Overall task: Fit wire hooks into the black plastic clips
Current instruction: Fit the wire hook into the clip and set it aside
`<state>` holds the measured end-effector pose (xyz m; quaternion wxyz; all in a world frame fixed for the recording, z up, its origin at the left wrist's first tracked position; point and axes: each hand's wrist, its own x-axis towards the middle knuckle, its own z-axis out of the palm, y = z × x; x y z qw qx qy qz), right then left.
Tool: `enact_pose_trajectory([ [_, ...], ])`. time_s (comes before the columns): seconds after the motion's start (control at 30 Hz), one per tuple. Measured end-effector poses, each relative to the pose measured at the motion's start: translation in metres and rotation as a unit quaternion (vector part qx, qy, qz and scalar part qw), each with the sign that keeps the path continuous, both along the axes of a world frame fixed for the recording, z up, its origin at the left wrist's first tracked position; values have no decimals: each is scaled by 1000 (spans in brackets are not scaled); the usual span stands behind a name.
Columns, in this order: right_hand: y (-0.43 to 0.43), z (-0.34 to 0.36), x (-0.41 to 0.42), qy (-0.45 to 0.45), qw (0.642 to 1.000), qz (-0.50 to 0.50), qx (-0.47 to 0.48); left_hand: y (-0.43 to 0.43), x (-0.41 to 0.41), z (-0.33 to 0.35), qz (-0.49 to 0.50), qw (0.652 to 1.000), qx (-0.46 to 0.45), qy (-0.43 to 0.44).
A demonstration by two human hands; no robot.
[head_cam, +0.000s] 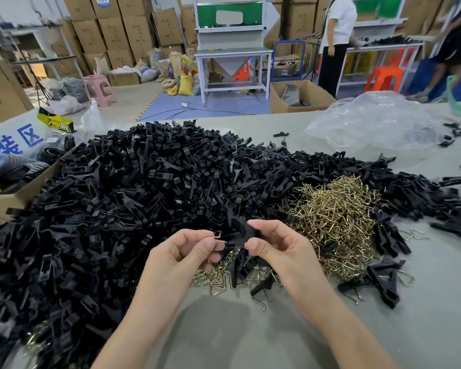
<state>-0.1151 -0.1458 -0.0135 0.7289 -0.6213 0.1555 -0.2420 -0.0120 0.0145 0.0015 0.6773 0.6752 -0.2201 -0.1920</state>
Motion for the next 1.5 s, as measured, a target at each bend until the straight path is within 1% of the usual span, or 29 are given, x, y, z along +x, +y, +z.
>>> enact_pose_trajectory([
  [0.13, 2, 1, -1, 5, 999, 30, -38, -1, -3, -4, -52, 995, 8, 85],
  [0.27, 4, 4, -2, 1, 998, 35, -51, -3, -4, -4, -59, 990, -11, 128],
  [0.37, 4, 6, -2, 1, 998, 28, -64, -3, -5, -1, -60, 988, -16, 138],
  [0.53, 2, 3, -2, 5, 997, 19, -74, 2, 2, 3, -41, 991, -18, 126],
  [0.77, 3, 0, -2, 9, 993, 40, -108, -2, -4, 0, -71, 985, 9, 159],
  [0.87, 3, 0, -3, 13, 992, 44, -119, -4, -4, -1, -60, 986, 18, 157],
  [1.03, 2, -3, -1, 21, 990, 39, -136, -4, -4, -5, -44, 992, 35, 114],
  [1.2, 1, -6, -2, 32, 984, 32, -172, -6, -6, -8, -27, 994, 50, 92],
  [1.5, 1, -7, 1, 30, 985, 38, -167, -3, -2, -6, -38, 995, 59, 72],
])
